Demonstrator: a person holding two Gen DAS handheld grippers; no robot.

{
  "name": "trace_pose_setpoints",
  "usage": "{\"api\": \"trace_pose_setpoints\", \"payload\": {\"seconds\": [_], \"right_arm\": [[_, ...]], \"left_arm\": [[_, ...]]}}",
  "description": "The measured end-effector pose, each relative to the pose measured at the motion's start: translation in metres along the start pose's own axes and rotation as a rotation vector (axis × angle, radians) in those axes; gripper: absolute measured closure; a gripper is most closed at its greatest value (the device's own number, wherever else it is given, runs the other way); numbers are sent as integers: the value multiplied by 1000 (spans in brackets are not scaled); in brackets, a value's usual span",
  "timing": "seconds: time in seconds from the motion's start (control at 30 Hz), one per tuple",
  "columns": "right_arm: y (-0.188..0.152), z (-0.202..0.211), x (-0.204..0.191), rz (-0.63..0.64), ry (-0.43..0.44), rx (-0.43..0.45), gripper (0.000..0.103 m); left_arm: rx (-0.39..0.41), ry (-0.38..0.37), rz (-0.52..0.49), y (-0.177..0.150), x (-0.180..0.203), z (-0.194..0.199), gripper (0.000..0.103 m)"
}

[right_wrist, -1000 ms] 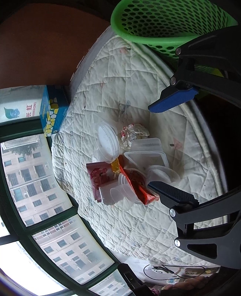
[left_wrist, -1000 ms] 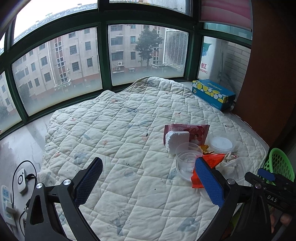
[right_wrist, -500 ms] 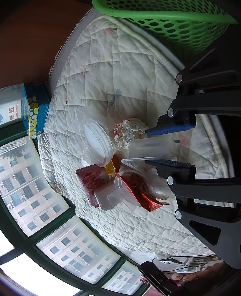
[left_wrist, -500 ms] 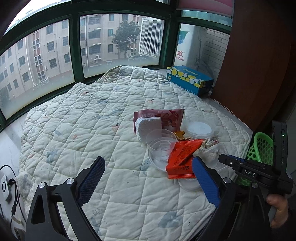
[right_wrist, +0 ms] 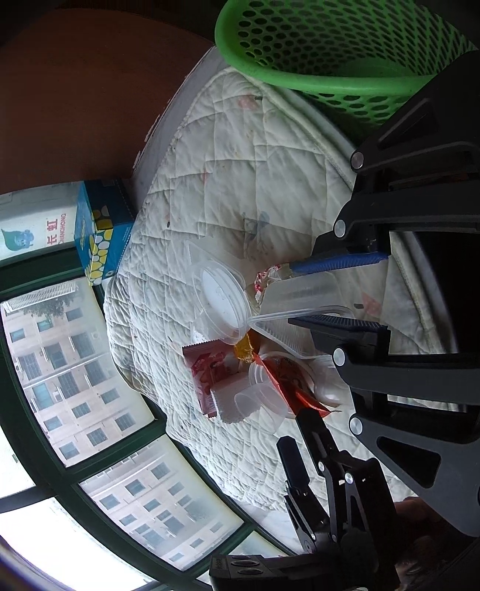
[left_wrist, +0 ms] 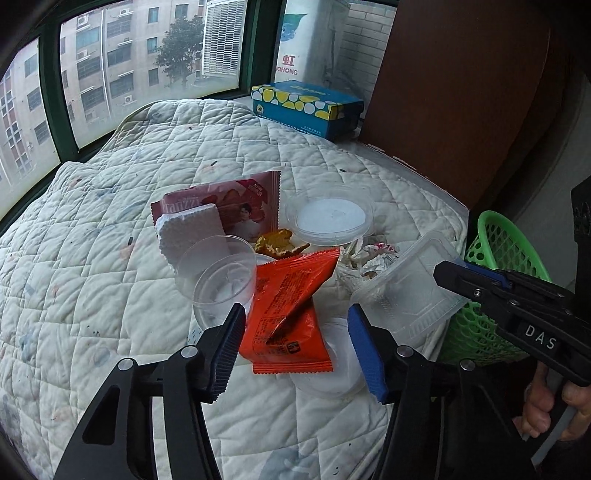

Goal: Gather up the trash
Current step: 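Grasp the clear box with the right tool while the left tool grasps the orange wrapper, then drop the box into the green basket with the right tool while the left drops the wrapper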

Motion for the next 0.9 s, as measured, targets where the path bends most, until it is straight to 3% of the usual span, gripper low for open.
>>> {"api": "trace_pose_setpoints", "payload": {"seconds": [0.33,0.4,0.7,0.9], "right_arm": [[3,13,7,-8,-9,21,81],[4,19,8,-11,-12,31,81],[7,47,19,-32,-24,80,81],[8,72,38,-50,-65,122,81]], "left_arm": [[-50,9,-35,0,0,-25,72],[-47,-3,-34,-1,1,-26,82],[19,-15,-42,5,11,2,89],[61,-70,-55,17,32,34,89]]}}
Point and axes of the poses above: each gripper's, at about its wrist camera, not at the fingertips, and z roughly against the way its jaws point, x to its right, y to its top, the point moved 6 cm from there along -z, roughly the way its jaws point, and after that the axes turned 1 degree about -z, right-handed, at the moved point
